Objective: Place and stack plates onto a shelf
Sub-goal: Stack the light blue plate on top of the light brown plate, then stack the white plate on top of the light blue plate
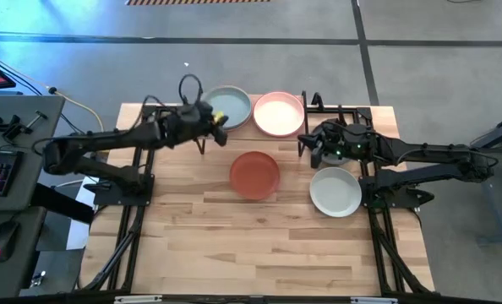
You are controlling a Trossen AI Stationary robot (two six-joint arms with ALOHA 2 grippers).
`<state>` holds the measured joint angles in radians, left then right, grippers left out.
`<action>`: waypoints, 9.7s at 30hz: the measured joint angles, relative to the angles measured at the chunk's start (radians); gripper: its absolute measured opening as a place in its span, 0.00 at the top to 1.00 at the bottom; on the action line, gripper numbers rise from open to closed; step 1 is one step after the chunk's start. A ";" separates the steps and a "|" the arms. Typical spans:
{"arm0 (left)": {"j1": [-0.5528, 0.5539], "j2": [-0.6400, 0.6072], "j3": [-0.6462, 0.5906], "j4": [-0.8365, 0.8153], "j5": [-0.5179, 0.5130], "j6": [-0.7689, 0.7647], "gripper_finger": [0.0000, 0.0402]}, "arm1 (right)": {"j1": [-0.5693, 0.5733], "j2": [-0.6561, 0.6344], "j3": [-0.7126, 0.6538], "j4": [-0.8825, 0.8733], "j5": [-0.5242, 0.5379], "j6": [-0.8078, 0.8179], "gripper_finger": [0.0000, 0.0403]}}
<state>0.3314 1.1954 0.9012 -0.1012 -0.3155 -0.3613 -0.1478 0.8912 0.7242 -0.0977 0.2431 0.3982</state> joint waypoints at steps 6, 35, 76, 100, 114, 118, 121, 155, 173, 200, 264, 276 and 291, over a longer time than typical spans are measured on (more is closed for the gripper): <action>-0.135 0.017 -0.085 0.066 -0.221 -0.076 1.00 | 0.000 0.000 0.000 -0.001 0.070 0.015 1.00; -0.197 0.143 -0.082 0.177 -0.449 -0.174 1.00 | -0.003 0.102 0.001 0.000 0.097 0.086 1.00; -0.255 -0.428 -0.397 0.466 0.085 0.032 1.00 | -0.003 -0.144 0.001 0.132 -0.098 -0.119 1.00; -0.255 -0.428 -0.397 0.414 0.085 0.029 1.00 | 0.111 -0.095 0.000 -0.477 -0.365 0.407 1.00; -0.255 -0.428 -0.397 0.407 0.085 0.022 1.00 | 0.437 0.070 0.000 -0.725 -0.323 0.681 1.00; -0.255 -0.428 -0.397 0.407 0.085 0.022 1.00 | 0.477 0.084 0.000 -0.726 -0.311 0.687 1.00; -0.255 -0.428 -0.397 0.407 0.085 0.022 1.00 | 0.485 0.085 0.000 -0.743 -0.311 0.716 1.00; -0.255 -0.428 -0.397 0.404 0.044 0.023 1.00 | 0.586 0.084 -0.045 -1.060 -0.168 1.547 1.00; -0.255 -0.428 -0.397 0.404 0.043 0.022 1.00 | 0.682 0.106 -0.052 -0.863 -0.100 1.478 0.59; -0.255 -0.428 -0.397 0.382 0.036 -0.005 1.00 | 0.501 0.493 -0.052 -0.611 -0.255 1.055 0.59; -0.255 -0.428 -0.397 0.359 0.043 -0.082 1.00 | 0.580 0.978 0.458 -0.669 -0.482 0.073 0.76; -0.255 -0.428 -0.397 0.356 0.043 -0.082 1.00 | 0.580 0.802 0.457 -0.753 -0.342 0.038 0.66; -0.254 -0.428 -0.397 0.360 0.043 -0.082 1.00 | 0.556 0.414 0.136 -0.671 -0.288 0.402 0.66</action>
<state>0.0772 0.7673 0.5041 0.2592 -0.2729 -0.4431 0.4086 1.3054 0.8602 -0.7685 -0.0453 0.8003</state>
